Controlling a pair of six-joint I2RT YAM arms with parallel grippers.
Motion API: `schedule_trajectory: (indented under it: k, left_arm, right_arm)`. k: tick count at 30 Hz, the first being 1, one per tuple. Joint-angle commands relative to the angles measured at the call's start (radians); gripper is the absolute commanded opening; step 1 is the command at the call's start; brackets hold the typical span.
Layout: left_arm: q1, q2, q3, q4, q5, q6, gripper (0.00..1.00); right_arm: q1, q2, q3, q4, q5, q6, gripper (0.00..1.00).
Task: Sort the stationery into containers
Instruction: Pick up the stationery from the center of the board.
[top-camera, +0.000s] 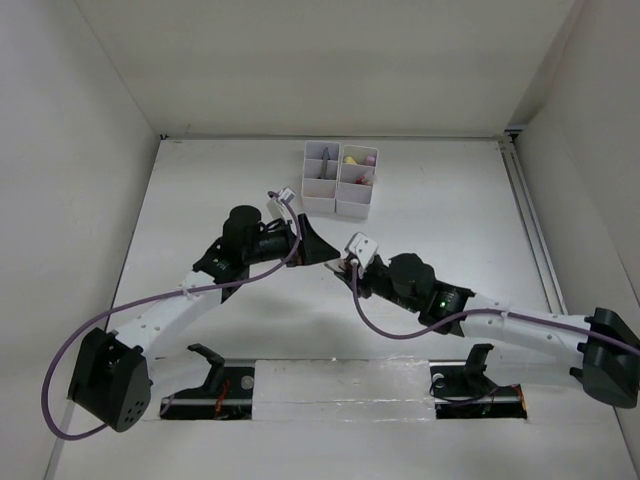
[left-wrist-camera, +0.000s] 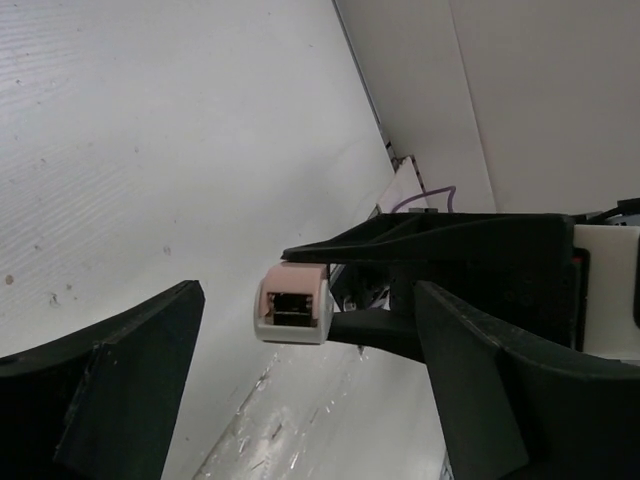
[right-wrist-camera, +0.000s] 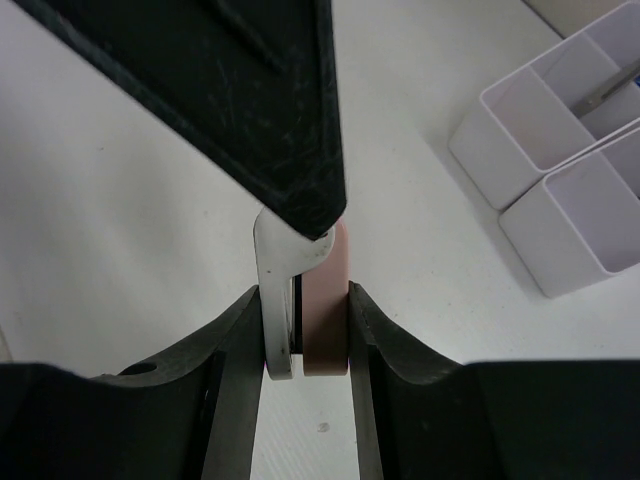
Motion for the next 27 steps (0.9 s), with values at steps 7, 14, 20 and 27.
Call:
schedule_trajectory:
  k: [7,14,20,27]
  left_arm:
    - [-0.028,0.039,-0.026,0.123,0.048,-0.023,0.72]
    - [-0.028,0.079,-0.006,0.123,0.067,-0.032,0.34]
    - [-0.028,0.107,-0.006,0.145,0.057,-0.032,0.00]
    - [-0.028,0.118,0.115,-0.008,-0.257,0.040,0.00]
  right_arm:
    - [-0.007,0.003,0.052,0.147,0.063,0.002,0.00]
    - [-0.007,0.022,0.052,0.167,0.066,0.011,0.00]
    - [-0.007,0.022,0.052,0.167,0.042,0.011,0.00]
    - [-0.007,-0.049,0.018,0.139,0.318,0.166,1.00]
